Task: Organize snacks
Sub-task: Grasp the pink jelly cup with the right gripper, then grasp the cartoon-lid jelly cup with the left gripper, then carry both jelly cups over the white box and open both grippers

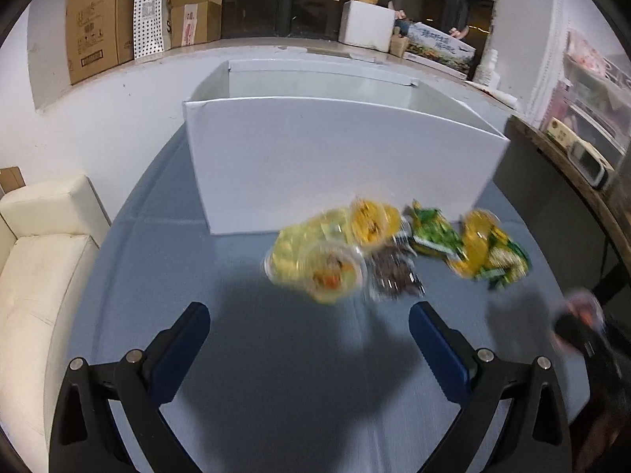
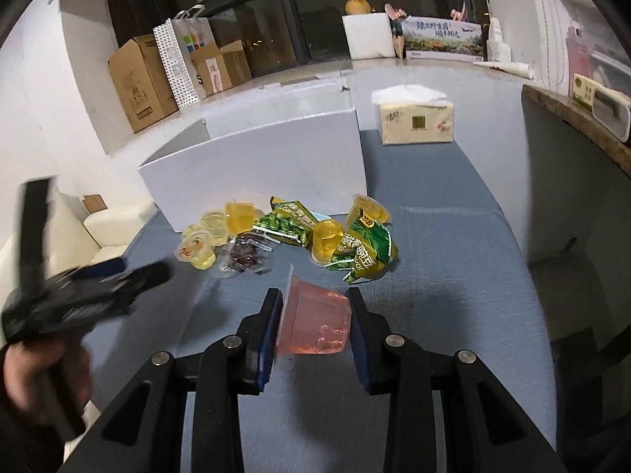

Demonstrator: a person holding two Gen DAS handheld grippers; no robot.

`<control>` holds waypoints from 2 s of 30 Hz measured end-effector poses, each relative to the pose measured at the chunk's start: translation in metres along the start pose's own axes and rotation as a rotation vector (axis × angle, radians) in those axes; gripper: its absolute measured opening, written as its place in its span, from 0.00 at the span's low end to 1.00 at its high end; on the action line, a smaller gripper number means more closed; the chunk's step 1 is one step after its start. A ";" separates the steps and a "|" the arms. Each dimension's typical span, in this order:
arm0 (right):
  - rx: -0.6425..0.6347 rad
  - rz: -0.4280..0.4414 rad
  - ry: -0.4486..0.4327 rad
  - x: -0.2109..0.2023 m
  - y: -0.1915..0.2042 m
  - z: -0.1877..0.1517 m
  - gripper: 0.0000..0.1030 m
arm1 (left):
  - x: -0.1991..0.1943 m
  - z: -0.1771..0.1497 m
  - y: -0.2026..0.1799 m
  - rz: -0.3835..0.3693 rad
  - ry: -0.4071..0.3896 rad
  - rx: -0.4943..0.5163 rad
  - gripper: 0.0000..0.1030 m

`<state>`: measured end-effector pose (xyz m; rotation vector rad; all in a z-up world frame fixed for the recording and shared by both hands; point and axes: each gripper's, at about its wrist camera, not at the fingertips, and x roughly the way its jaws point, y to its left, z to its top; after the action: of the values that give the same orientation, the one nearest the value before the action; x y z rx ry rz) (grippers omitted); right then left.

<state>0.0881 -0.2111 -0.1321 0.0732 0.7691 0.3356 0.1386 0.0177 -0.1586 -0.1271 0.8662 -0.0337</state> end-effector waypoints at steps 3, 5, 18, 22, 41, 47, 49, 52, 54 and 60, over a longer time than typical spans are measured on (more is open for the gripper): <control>-0.005 0.008 0.000 -0.003 0.002 -0.003 0.34 | 0.017 0.010 -0.002 0.012 0.013 -0.005 1.00; -0.010 0.013 0.005 -0.004 0.003 -0.005 0.34 | 0.027 0.013 -0.006 0.026 0.029 0.008 1.00; -0.002 0.028 0.016 -0.004 -0.004 -0.009 0.33 | 0.046 0.017 -0.008 -0.009 0.060 0.037 0.50; -0.006 0.038 0.013 -0.004 -0.001 -0.008 0.32 | 0.023 0.012 -0.008 -0.059 0.026 0.048 0.50; -0.083 0.120 -0.076 0.005 0.032 0.068 0.32 | -0.086 0.028 0.008 -0.156 -0.180 0.049 0.50; -0.081 0.104 -0.126 0.027 0.031 0.127 0.32 | -0.068 0.090 0.014 -0.123 -0.217 0.078 0.50; -0.070 0.095 -0.126 0.038 0.028 0.146 0.32 | -0.053 0.115 0.017 -0.119 -0.210 0.067 0.50; -0.063 0.067 -0.111 0.063 0.021 0.178 0.32 | -0.028 0.143 0.021 -0.107 -0.190 0.059 0.50; -0.085 0.022 -0.081 0.082 0.016 0.193 0.32 | -0.008 0.158 0.025 -0.080 -0.167 0.055 0.50; -0.098 -0.014 -0.035 0.112 0.003 0.204 0.33 | 0.032 0.169 0.029 0.009 -0.098 0.089 0.73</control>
<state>0.3039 -0.1606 -0.0600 -0.0190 0.7174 0.3575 0.2871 0.0602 -0.0779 -0.0413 0.7662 -0.0567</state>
